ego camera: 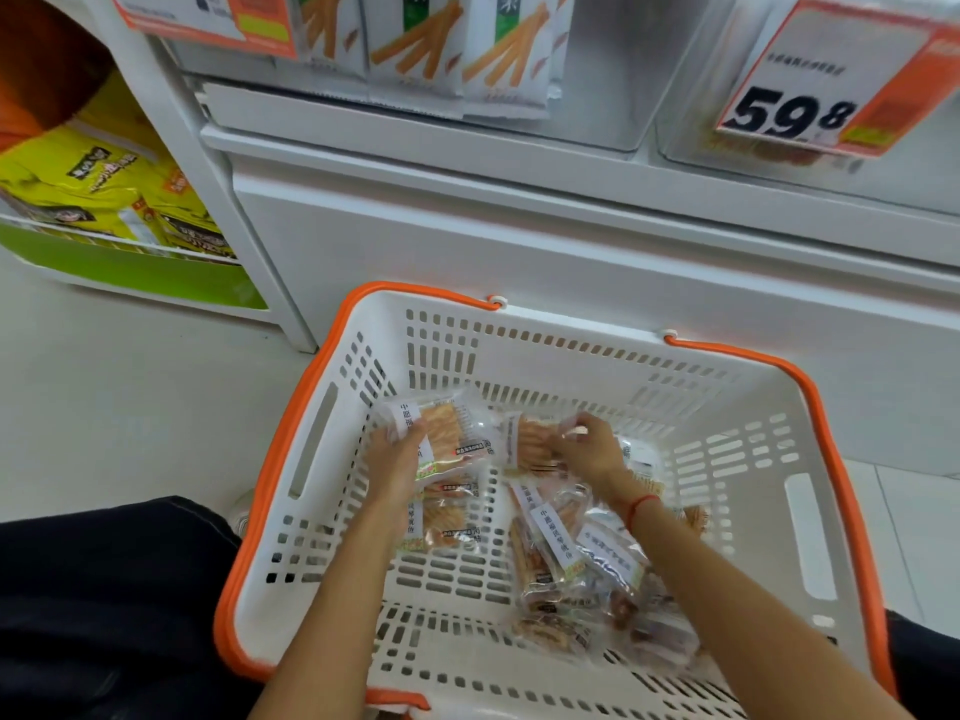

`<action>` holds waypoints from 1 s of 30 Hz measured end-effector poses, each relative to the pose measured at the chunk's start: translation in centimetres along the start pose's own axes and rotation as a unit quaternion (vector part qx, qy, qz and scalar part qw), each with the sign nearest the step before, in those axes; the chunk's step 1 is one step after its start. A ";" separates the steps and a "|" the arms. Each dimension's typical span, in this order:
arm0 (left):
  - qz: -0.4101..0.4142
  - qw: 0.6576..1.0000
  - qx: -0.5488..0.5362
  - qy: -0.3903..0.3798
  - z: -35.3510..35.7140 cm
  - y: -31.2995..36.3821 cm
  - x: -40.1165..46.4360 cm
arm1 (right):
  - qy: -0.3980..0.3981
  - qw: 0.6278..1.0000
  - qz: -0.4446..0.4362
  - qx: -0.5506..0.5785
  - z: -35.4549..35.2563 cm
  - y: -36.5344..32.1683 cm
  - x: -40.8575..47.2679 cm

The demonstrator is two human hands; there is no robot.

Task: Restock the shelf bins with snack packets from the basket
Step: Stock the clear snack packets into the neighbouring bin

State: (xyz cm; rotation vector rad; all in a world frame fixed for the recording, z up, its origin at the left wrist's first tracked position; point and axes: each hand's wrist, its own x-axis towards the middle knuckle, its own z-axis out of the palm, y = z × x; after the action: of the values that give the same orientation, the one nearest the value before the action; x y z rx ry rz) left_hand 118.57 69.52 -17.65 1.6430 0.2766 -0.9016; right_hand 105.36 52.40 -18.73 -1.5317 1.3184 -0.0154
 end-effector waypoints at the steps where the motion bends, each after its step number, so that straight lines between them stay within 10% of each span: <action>1: 0.001 1.000 0.005 -0.007 0.3 0.2 -0.4 | -0.006 0.999 -0.027 -0.032 -1.4 -0.3 -0.5; 11: 0.032 0.989 0.072 -0.128 3.0 0.0 -4.4 | -0.127 0.976 -0.060 0.165 -8.9 -2.4 -4.7; 25: 0.049 0.986 0.028 -0.156 5.0 1.3 -6.2 | 0.035 0.978 -0.126 0.160 0.5 -0.9 -5.6; 30: 0.083 0.983 0.033 -0.157 5.0 1.7 -6.0 | -0.094 0.983 -0.038 0.154 -1.1 -2.4 -5.3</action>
State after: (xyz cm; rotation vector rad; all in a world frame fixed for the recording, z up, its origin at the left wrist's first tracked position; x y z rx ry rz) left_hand 113.52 66.12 -12.44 1.5312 -0.1082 -1.0340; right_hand 104.32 54.99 -13.51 -1.2849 1.0533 -0.1142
